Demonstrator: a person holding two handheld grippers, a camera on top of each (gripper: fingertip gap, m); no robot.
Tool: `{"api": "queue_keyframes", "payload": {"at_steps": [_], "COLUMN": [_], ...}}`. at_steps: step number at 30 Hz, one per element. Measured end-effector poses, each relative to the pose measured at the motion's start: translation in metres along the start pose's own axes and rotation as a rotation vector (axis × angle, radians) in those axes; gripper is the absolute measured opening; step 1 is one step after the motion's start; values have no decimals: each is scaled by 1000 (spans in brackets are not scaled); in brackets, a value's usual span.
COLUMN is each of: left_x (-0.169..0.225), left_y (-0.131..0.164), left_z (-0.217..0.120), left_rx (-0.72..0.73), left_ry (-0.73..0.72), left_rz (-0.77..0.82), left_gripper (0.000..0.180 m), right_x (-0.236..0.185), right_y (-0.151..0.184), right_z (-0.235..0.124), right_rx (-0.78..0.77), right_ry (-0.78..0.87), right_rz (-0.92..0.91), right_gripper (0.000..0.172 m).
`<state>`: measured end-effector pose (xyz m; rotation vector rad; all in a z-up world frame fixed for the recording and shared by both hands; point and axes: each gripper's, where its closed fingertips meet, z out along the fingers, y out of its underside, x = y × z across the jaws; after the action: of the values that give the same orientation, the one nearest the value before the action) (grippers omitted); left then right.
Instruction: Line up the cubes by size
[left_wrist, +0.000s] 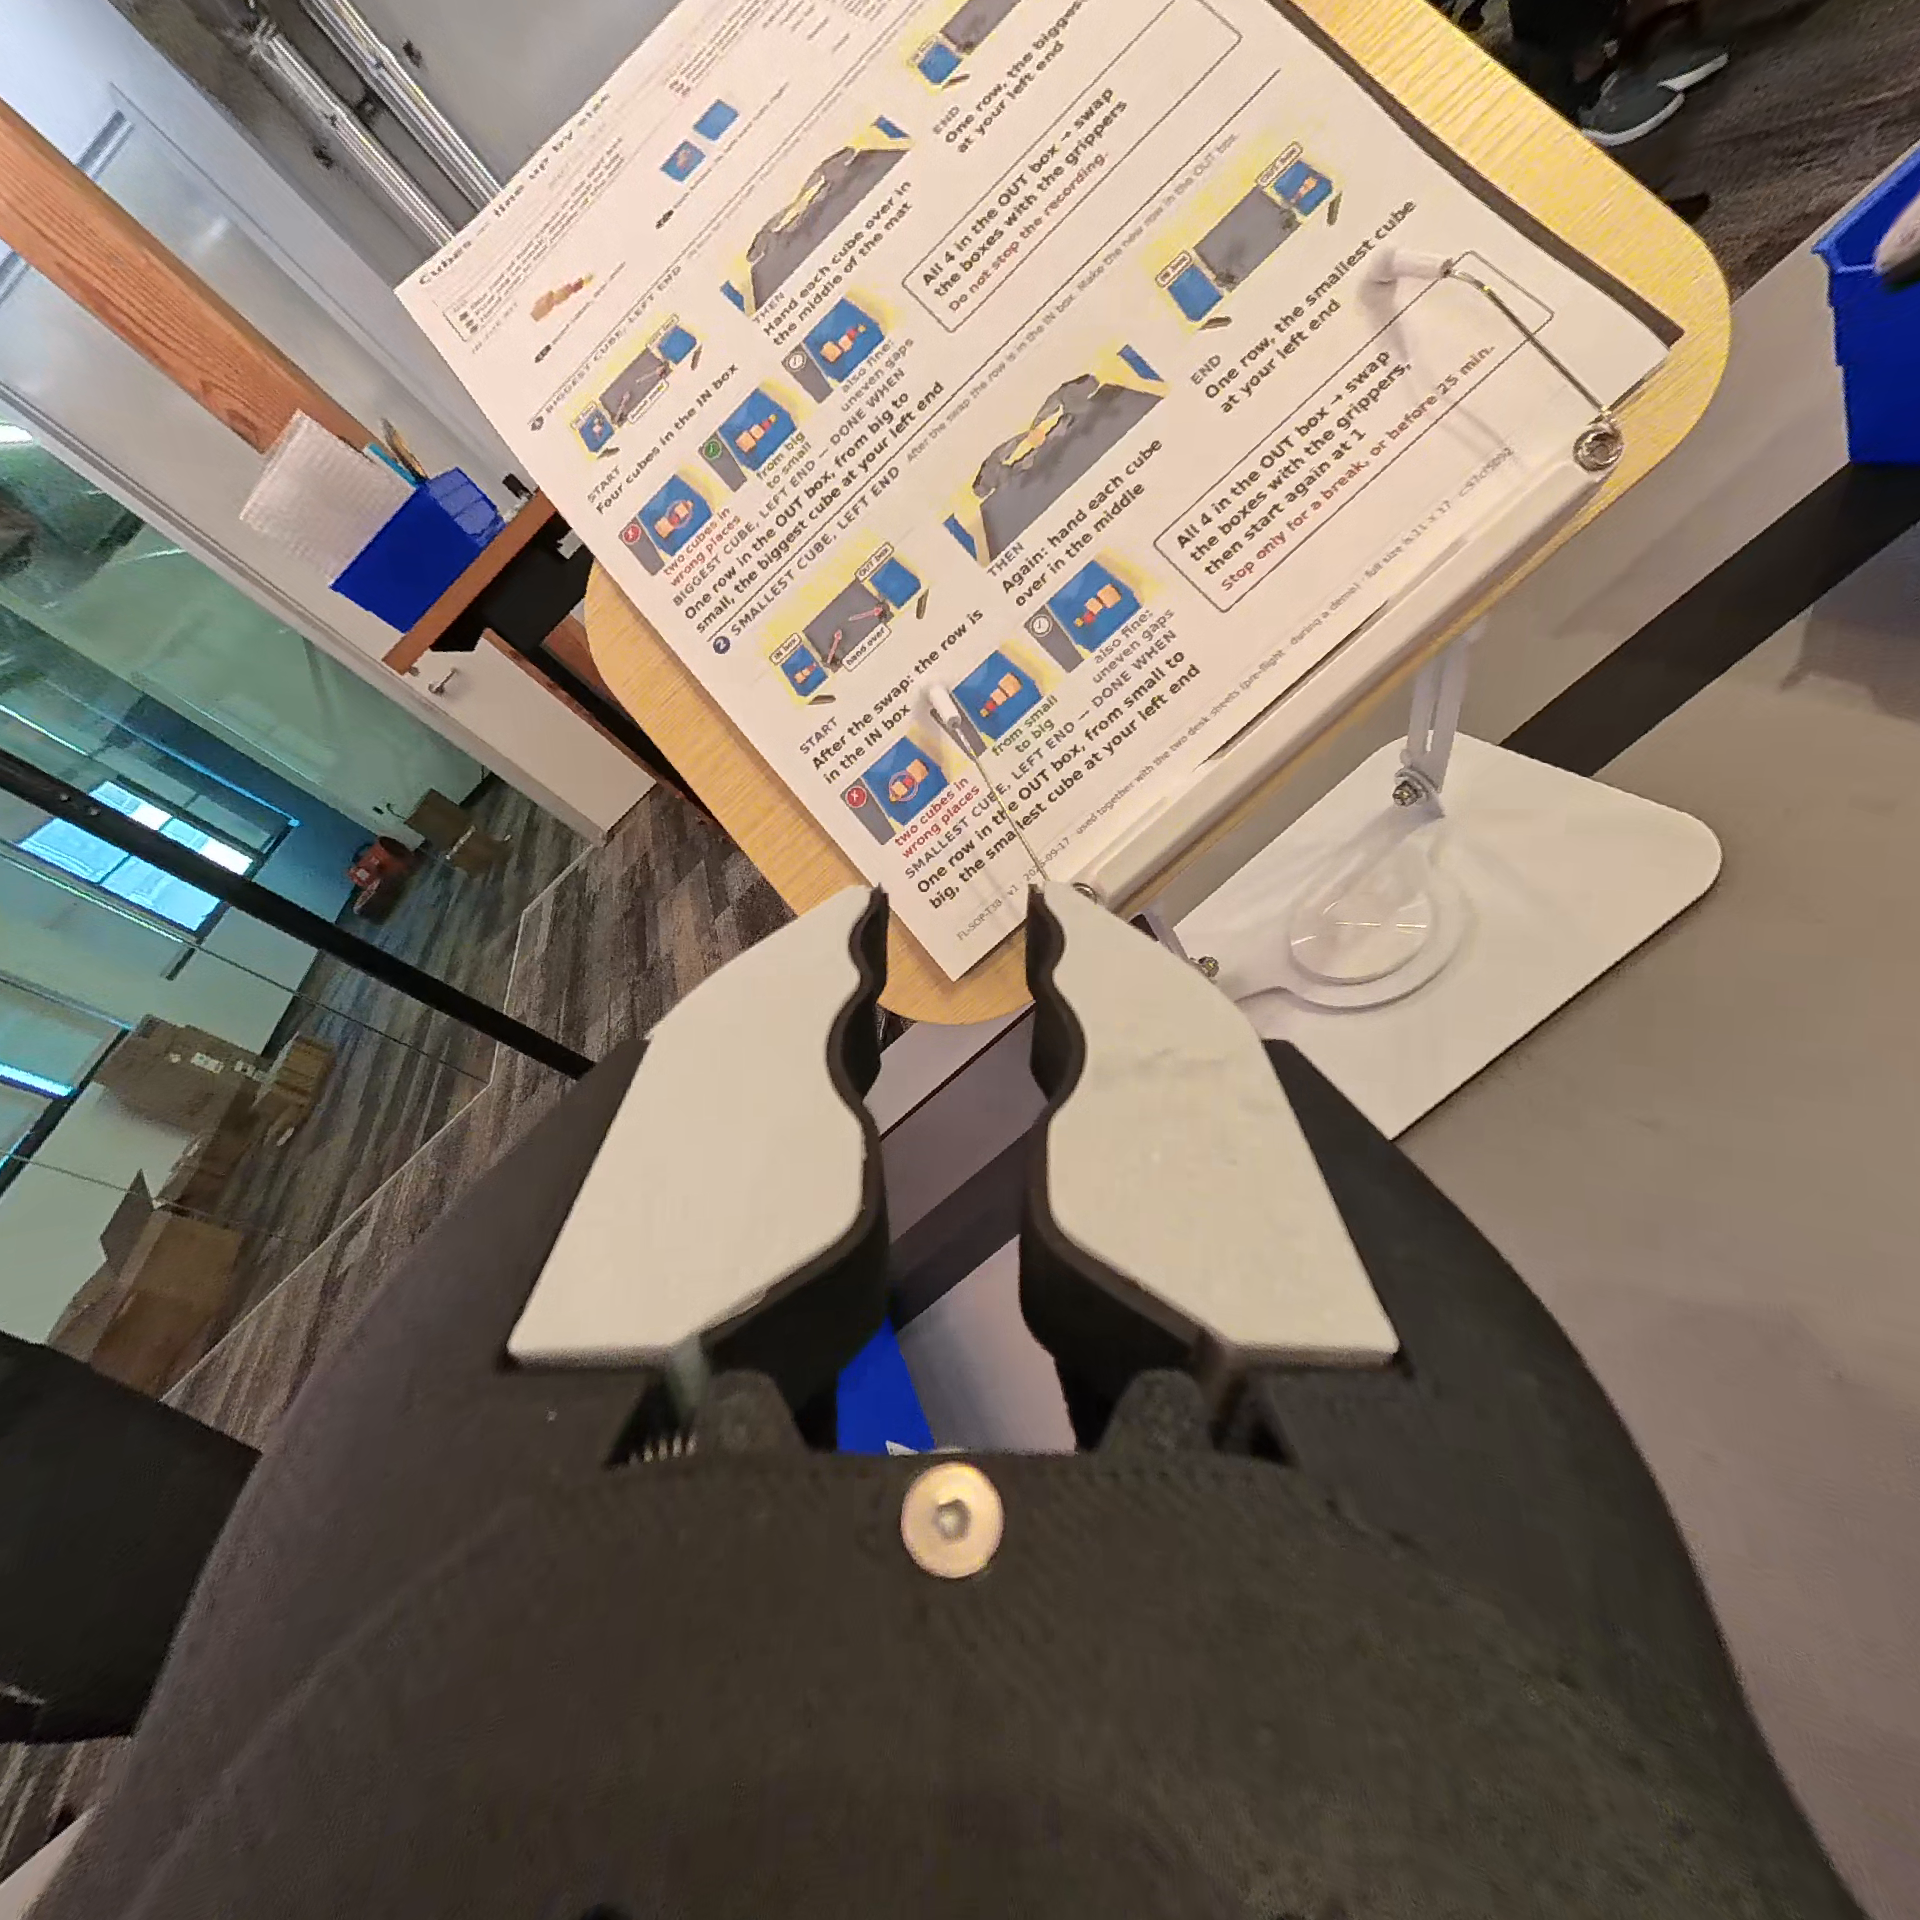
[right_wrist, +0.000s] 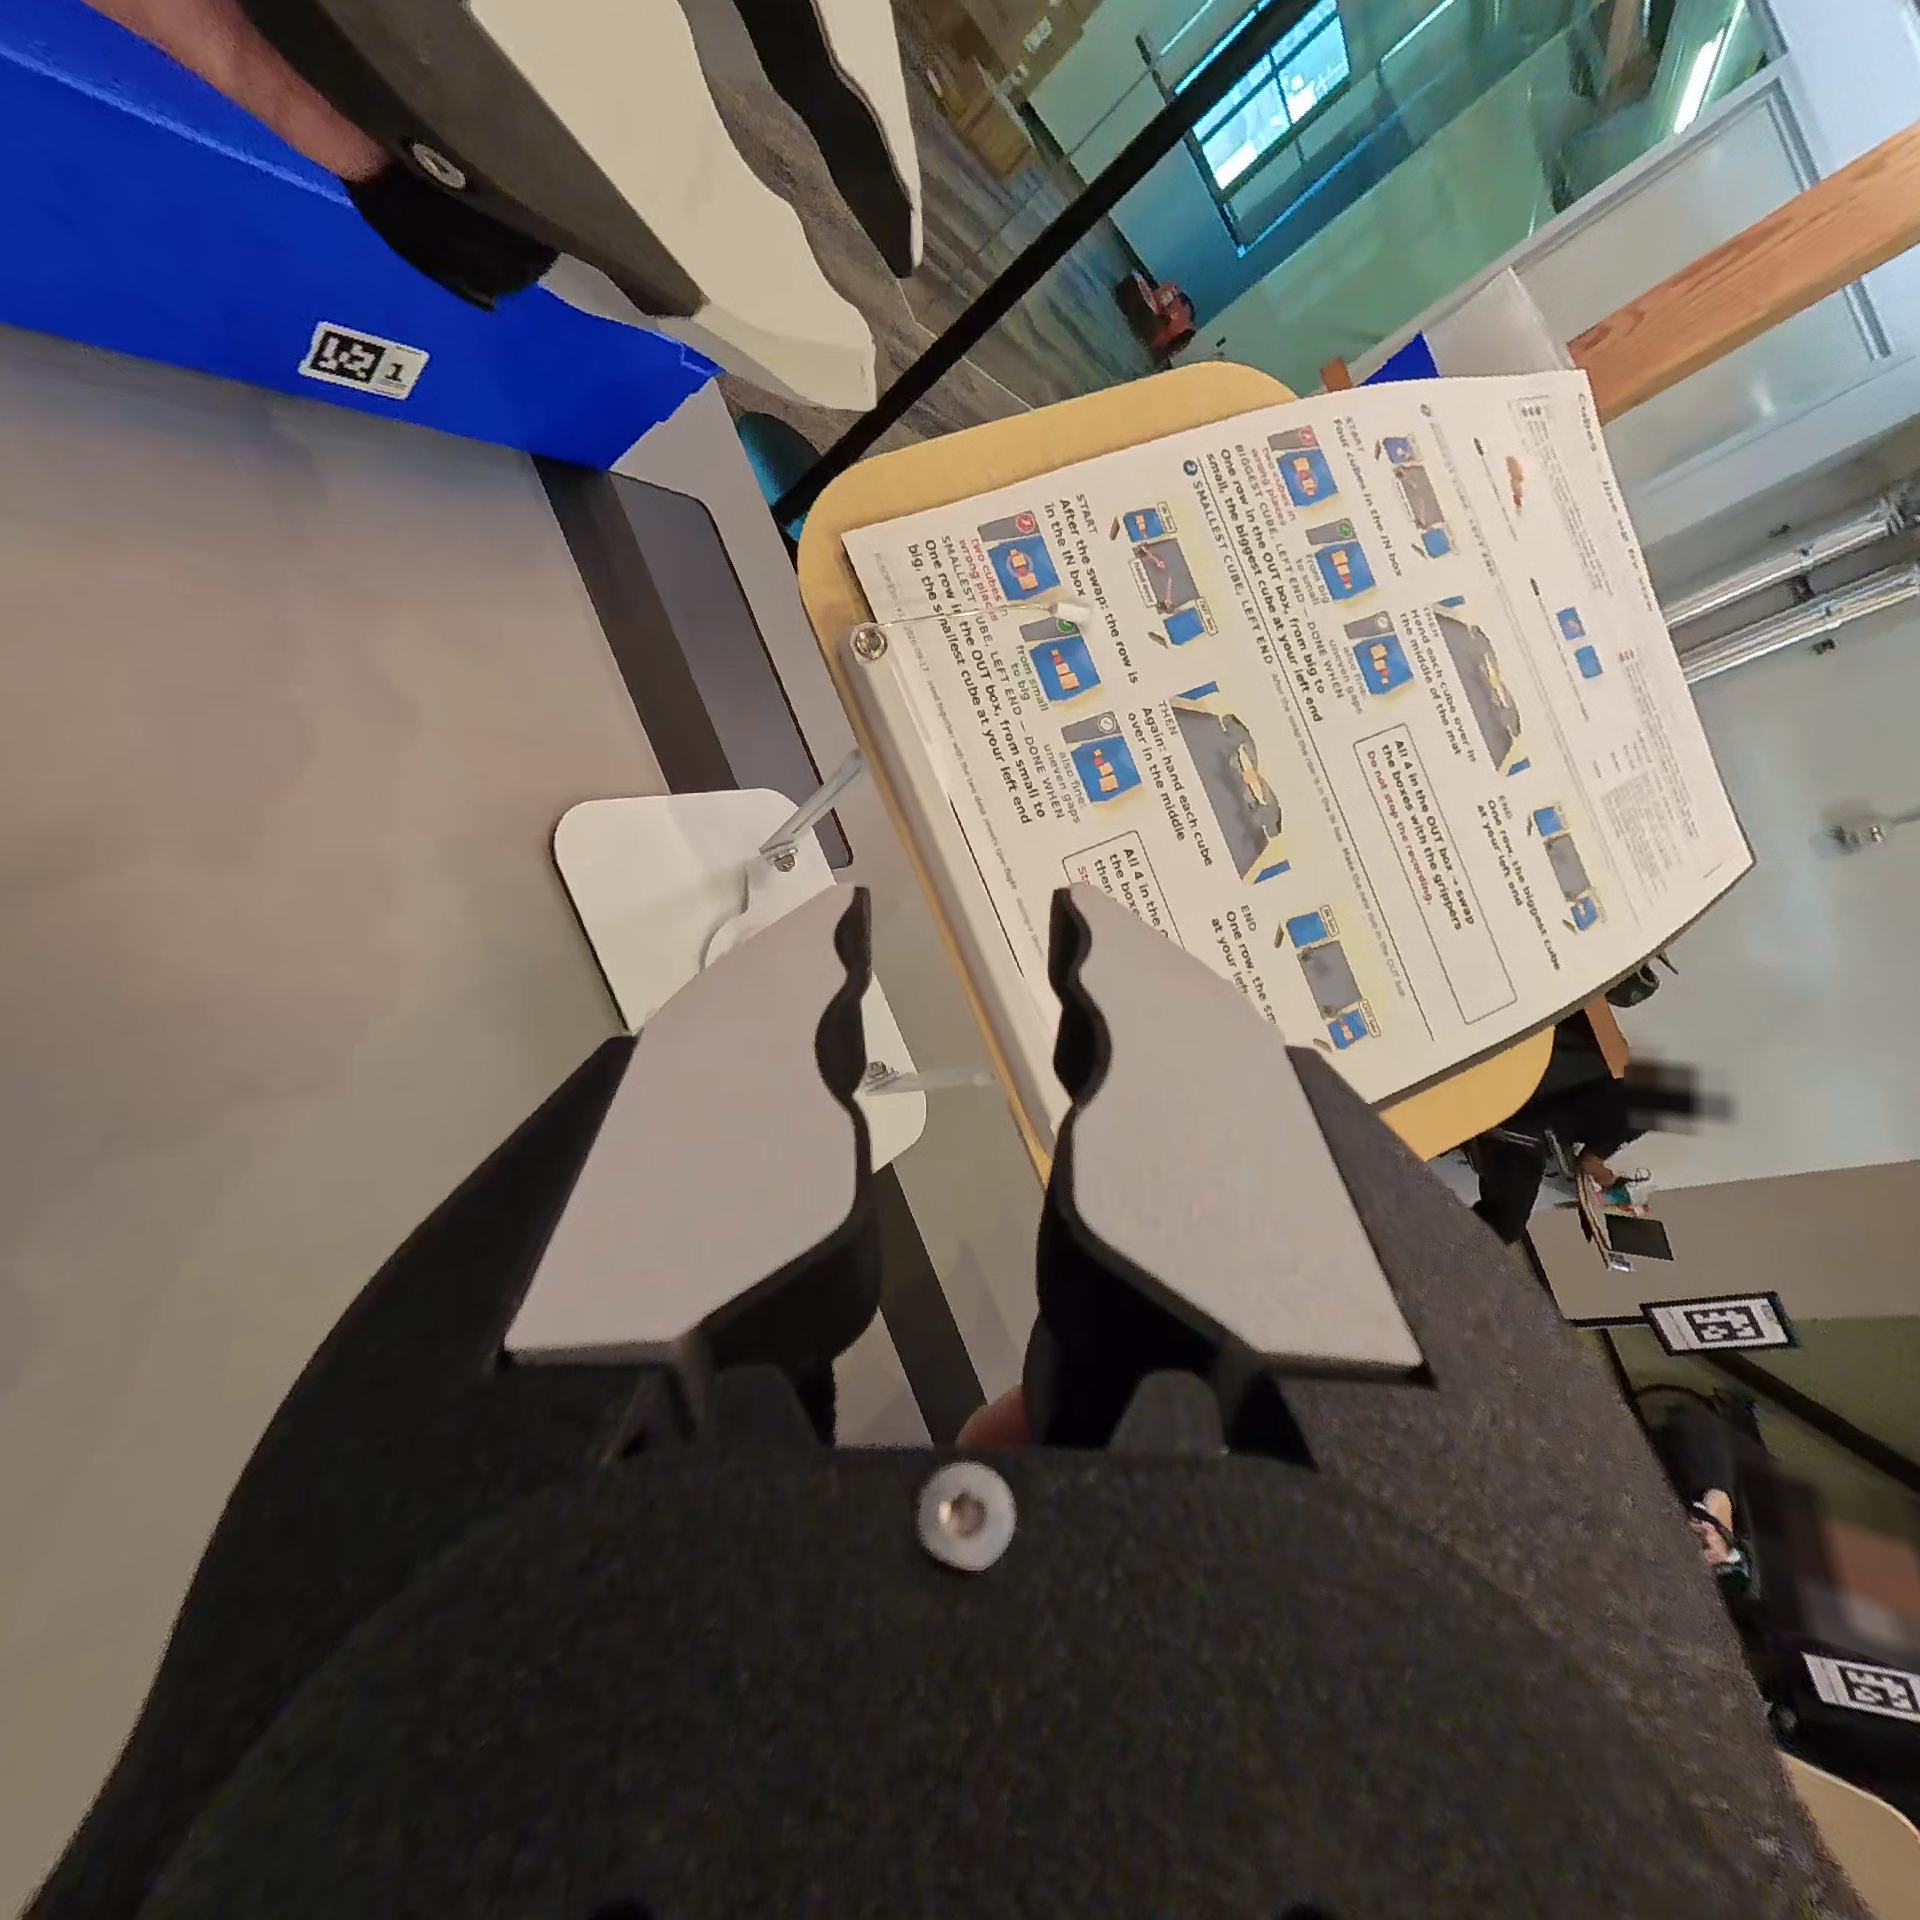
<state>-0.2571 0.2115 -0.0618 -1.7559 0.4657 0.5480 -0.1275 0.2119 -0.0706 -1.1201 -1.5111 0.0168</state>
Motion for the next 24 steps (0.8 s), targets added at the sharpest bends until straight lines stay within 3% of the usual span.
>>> {"api": "queue_keyframes", "payload": {"at_steps": [1,10,14,18,24], "left_x": [0,-10,-33,-70,-134], "left_y": [0,5,14,55,161], "left_z": [0,-2,-13,-30,-34], "left_rx": [0,-14,-55,-173,-533], "left_ry": [-1,-19,-72,-74,71], "left_rz": [2,-5,24,55,362], "left_gripper": [25,26,26,27,35], "right_x": [-1,-7,-9,-9,-12], "right_y": [-1,-2,-2,3,-1], "right_z": [0,4,5,6,4], "right_rx": [-1,-7,1,0,42], "right_ry": [-1,-19,-28,-49,-84], "right_rz": [-4,-28,-39,-27,1], "right_gripper": [33,33,34,34,34]}}
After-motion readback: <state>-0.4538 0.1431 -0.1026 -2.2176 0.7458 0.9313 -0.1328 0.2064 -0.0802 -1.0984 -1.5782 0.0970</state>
